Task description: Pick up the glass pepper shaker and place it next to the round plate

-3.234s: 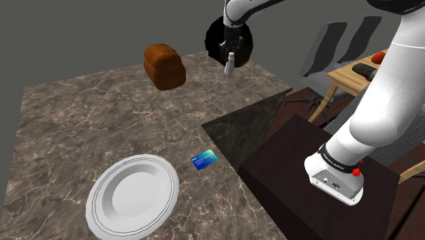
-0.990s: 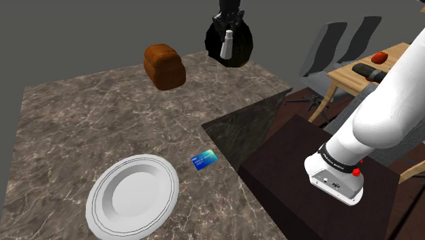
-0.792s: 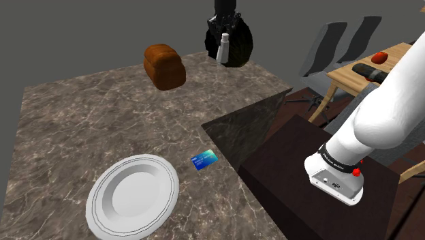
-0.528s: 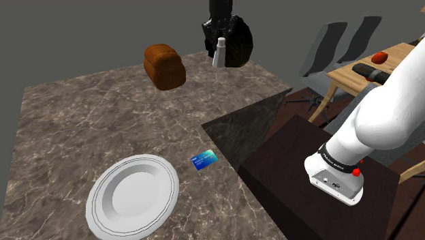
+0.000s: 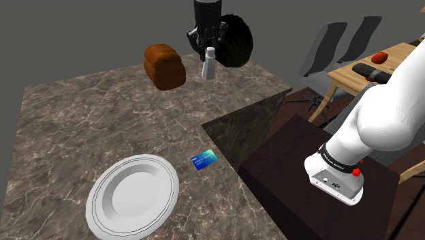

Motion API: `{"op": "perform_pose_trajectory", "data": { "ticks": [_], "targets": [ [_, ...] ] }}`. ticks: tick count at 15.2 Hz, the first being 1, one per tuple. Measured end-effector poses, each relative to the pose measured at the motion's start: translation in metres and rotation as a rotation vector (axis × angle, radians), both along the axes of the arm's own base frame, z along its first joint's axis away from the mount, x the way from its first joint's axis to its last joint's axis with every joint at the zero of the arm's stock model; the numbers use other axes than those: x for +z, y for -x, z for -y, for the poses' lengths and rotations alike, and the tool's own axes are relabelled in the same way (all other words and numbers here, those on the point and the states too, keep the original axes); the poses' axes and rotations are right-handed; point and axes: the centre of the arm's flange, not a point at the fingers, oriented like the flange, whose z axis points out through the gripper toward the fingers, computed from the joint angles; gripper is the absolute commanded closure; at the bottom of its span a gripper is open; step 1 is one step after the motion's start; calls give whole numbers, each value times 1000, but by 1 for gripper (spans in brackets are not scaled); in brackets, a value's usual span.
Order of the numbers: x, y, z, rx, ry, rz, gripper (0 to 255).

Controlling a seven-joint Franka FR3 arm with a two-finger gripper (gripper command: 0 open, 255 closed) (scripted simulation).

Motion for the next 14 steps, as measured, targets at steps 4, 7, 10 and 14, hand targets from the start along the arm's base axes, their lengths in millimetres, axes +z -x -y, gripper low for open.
{"op": "perform_pose_trajectory", "data": {
  "ticks": [4,7,10,14],
  "targets": [
    [-1,21,-46,0,0,0,255],
    [-3,38,-83,0,1,-1,255],
    [0,59,-121,0,0,0,255],
    [-3,79,-167,0,0,0,255]
  ]
}}
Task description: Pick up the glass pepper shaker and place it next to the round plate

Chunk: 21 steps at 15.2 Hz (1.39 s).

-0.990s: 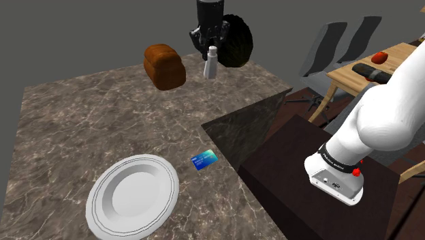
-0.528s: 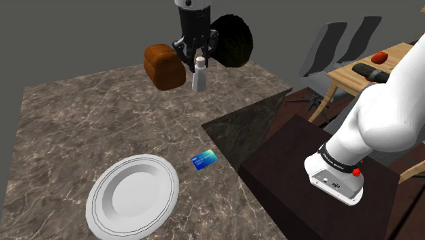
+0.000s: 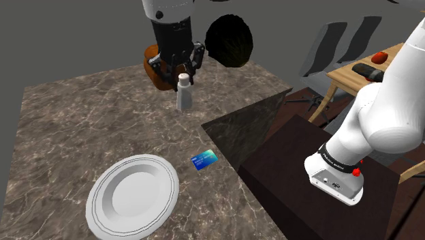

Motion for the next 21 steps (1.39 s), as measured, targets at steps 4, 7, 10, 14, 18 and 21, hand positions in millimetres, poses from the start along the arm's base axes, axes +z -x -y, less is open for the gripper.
{"op": "perform_pose_trajectory", "data": {
  "ticks": [4,7,10,14,18,21],
  "targets": [
    [-9,10,-21,-1,0,0,255],
    [-23,11,-23,-1,0,0,255],
    [-39,11,-24,-1,0,0,255],
    [-61,11,-24,-2,0,0,255],
    [-83,11,-23,-2,0,0,255],
    [-99,11,-24,-2,0,0,255]
  ]
}}
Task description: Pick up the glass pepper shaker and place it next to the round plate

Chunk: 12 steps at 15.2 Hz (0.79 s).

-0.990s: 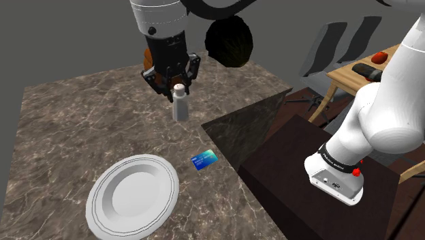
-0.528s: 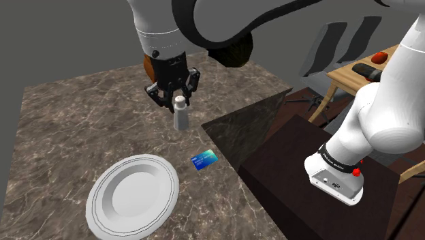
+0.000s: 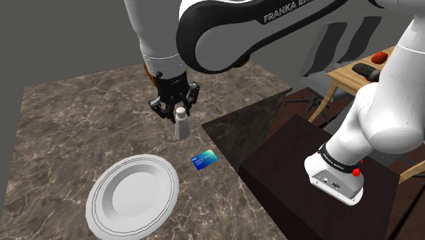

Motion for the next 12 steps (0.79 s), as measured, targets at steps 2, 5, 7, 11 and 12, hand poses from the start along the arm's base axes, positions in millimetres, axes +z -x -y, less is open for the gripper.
{"op": "perform_pose_trajectory", "data": {
  "ticks": [2,5,7,11,12],
  "targets": [
    [-10,0,1,0,0,0,255],
    [-25,0,1,0,0,0,255],
    [-36,0,0,0,0,0,255],
    [-58,-1,1,0,0,0,255],
    [-62,0,1,0,0,0,255]
  ]
}}
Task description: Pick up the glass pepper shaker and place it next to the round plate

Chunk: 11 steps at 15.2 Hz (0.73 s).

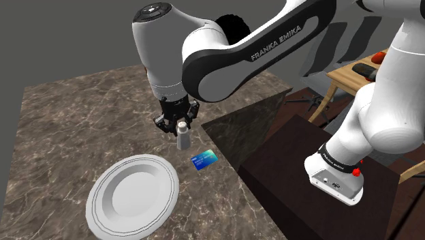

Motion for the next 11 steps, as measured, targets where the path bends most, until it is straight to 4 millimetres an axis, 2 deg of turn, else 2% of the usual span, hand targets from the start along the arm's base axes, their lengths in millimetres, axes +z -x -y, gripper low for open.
{"op": "perform_pose_trajectory", "data": {
  "ticks": [6,7,11],
  "targets": [
    [-7,0,-1,0,0,0,255],
    [-7,0,-1,0,0,0,0],
    [-7,0,-1,0,0,0,0]
  ]
}}
